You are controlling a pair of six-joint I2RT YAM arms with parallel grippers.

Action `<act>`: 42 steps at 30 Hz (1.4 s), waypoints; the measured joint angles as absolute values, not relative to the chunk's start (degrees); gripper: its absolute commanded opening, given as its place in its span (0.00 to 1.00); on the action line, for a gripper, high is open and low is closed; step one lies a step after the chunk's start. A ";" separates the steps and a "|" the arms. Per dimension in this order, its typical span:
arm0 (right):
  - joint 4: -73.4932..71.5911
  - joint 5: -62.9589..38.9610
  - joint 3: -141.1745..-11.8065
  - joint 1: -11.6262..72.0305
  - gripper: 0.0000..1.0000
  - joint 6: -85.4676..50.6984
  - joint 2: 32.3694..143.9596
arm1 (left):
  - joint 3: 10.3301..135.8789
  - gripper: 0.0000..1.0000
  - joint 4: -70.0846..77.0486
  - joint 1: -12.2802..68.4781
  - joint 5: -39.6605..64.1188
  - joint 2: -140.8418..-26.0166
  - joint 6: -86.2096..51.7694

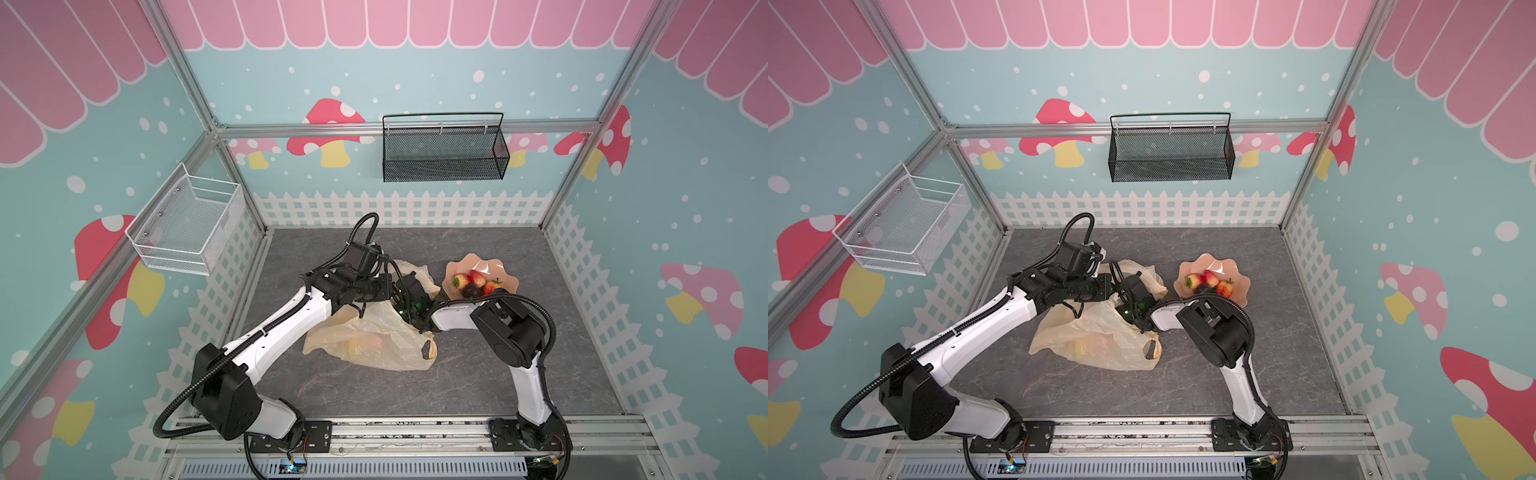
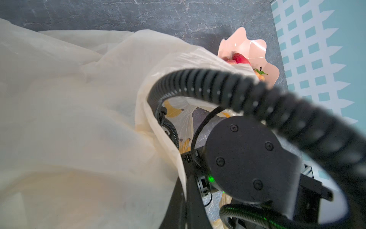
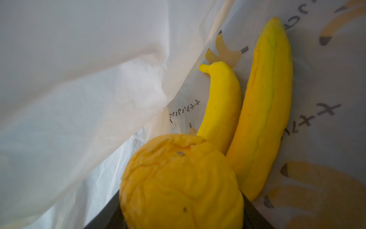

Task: Place the fruits into the plastic bag
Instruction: Place the fruit in the plastic bag.

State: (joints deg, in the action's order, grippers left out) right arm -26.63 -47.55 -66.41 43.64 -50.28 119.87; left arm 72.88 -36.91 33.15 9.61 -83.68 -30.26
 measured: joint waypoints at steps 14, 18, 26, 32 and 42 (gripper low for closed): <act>-20.08 -48.07 -67.29 43.62 0.84 -48.03 117.84 | 71.18 0.00 -36.91 33.12 8.12 -81.76 -30.22; -18.26 -48.75 -67.26 43.55 0.97 -46.96 116.46 | 70.52 0.00 -36.99 33.01 7.53 -80.88 -30.20; -17.72 -50.89 -66.46 43.22 0.97 -45.80 113.56 | 69.73 0.00 -37.01 32.60 7.29 -80.07 -30.22; -15.14 -50.41 -64.51 42.65 0.97 -44.77 110.72 | 69.52 0.00 -37.04 32.18 7.09 -79.94 -30.20; -9.19 -47.31 -63.37 42.00 0.97 -42.87 105.19 | 69.45 0.00 -37.06 31.90 7.11 -79.94 -29.74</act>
